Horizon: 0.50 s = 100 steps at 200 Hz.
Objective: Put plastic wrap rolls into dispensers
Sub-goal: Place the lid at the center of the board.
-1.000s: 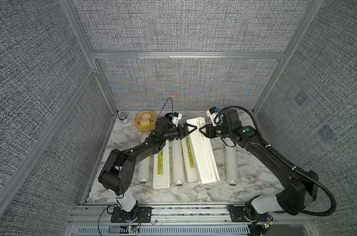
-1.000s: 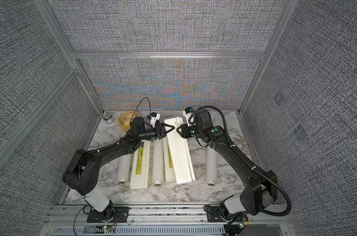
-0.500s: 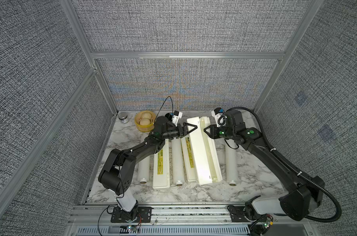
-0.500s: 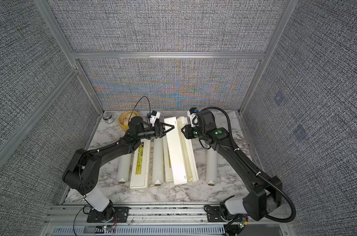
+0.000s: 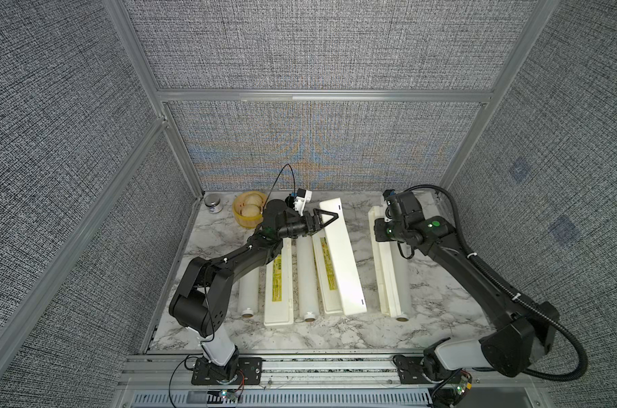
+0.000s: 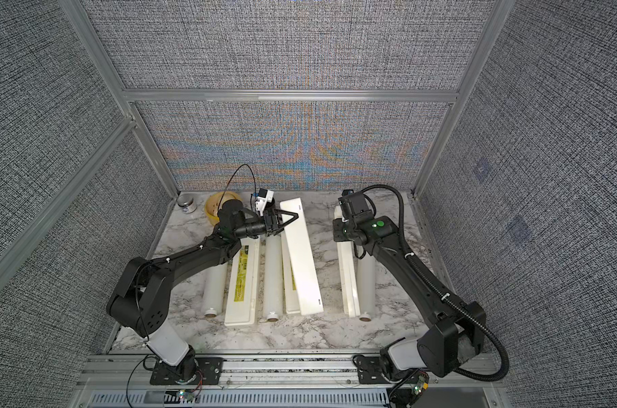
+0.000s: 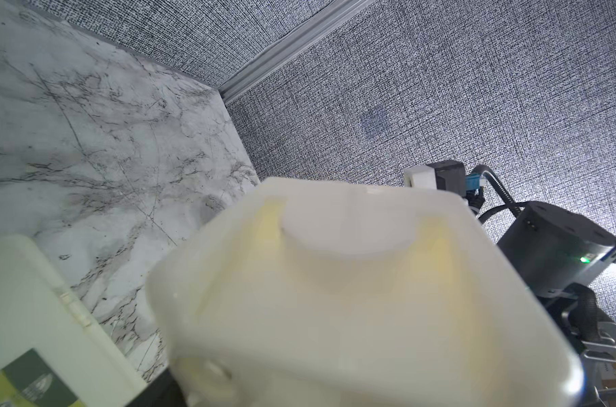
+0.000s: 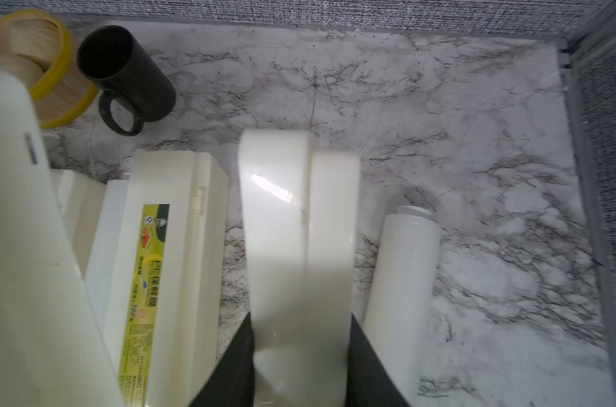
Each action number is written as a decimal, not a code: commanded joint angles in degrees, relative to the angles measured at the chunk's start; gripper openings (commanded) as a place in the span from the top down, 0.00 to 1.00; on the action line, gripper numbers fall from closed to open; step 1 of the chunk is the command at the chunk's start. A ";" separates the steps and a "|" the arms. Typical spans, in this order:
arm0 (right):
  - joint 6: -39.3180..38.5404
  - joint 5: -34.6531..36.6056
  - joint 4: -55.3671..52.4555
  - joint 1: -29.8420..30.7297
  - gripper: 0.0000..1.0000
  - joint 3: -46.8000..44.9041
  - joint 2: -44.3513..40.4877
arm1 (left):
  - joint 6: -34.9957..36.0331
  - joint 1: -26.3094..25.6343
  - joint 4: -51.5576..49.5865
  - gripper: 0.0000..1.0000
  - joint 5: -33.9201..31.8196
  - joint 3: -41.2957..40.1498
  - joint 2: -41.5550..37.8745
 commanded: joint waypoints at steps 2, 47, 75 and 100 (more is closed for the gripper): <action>-3.88 8.27 -6.70 -2.90 0.73 1.87 0.44 | 1.63 0.10 -0.36 0.39 0.25 0.08 -0.09; -11.20 16.01 -10.87 -12.03 0.72 2.74 3.69 | 1.50 0.07 -1.08 0.39 0.33 -0.02 0.52; -14.69 19.61 -8.77 -16.75 0.72 2.41 7.45 | 1.22 -0.07 -1.55 0.40 0.81 0.96 1.48; -17.30 19.58 -5.03 -19.35 0.72 1.44 11.62 | 0.69 -0.07 -1.84 0.40 1.48 2.20 2.49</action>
